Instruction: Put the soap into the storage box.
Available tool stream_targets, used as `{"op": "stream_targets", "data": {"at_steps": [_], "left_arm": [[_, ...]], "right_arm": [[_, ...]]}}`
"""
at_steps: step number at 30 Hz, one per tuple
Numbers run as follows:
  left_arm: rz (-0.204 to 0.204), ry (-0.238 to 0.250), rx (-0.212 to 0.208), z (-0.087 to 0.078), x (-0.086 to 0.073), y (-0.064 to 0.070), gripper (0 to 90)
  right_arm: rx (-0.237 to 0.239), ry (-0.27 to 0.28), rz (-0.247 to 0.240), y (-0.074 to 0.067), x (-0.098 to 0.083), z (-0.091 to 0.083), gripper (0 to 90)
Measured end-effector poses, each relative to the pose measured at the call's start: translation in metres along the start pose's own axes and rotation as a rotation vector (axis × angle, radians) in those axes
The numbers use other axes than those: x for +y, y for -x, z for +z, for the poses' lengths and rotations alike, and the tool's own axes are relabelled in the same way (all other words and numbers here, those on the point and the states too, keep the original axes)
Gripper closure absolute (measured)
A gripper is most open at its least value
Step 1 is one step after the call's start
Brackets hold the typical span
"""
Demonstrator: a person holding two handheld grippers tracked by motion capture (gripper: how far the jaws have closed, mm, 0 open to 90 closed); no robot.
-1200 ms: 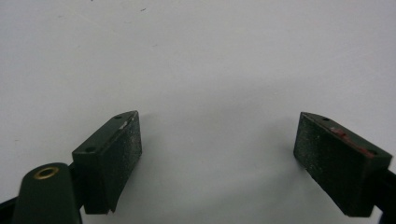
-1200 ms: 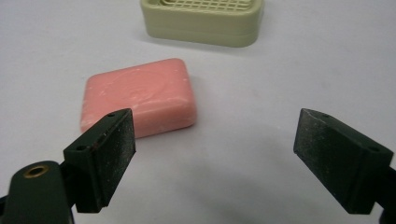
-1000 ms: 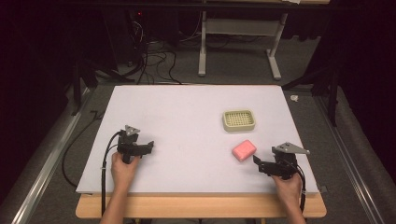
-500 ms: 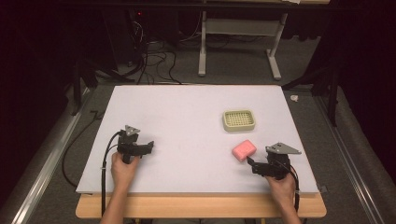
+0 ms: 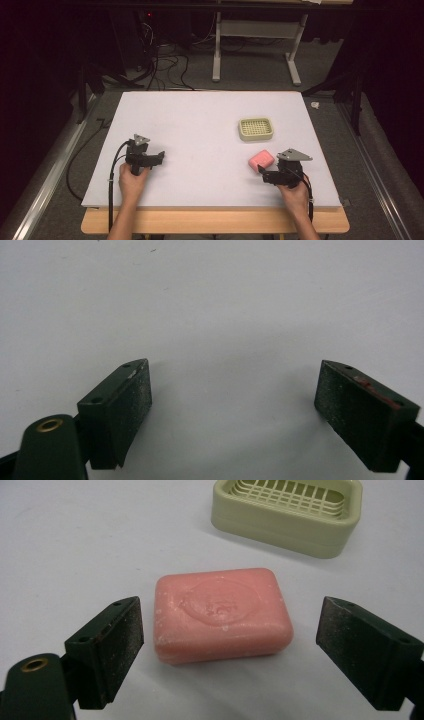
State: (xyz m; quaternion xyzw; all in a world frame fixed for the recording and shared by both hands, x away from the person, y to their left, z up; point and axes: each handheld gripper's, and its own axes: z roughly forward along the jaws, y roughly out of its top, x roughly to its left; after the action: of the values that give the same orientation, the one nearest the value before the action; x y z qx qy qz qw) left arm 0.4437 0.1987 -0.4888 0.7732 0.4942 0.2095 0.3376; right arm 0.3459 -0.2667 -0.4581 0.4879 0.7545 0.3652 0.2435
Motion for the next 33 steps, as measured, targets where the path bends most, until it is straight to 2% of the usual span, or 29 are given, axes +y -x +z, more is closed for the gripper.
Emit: {"op": "stream_targets", "data": {"at_steps": [10,21,26,33], "left_arm": [[0.000,0.002,0.000,0.000,0.000,0.000,15.6],[0.001,0.000,0.000,0.000,0.000,0.000,15.6],[0.000,0.002,0.000,0.000,0.000,0.000,15.6],[0.000,0.002,0.000,0.000,0.000,0.000,15.6]], "right_arm": [[0.005,-0.008,-0.025,-0.005,0.009,0.009,11.9],[-0.004,-0.059,-0.034,-0.007,0.012,0.024,11.7],[-0.016,-0.064,-0.045,-0.008,0.012,0.027,11.5],[-0.011,-0.110,-0.036,-0.005,0.009,0.036,11.2]]}}
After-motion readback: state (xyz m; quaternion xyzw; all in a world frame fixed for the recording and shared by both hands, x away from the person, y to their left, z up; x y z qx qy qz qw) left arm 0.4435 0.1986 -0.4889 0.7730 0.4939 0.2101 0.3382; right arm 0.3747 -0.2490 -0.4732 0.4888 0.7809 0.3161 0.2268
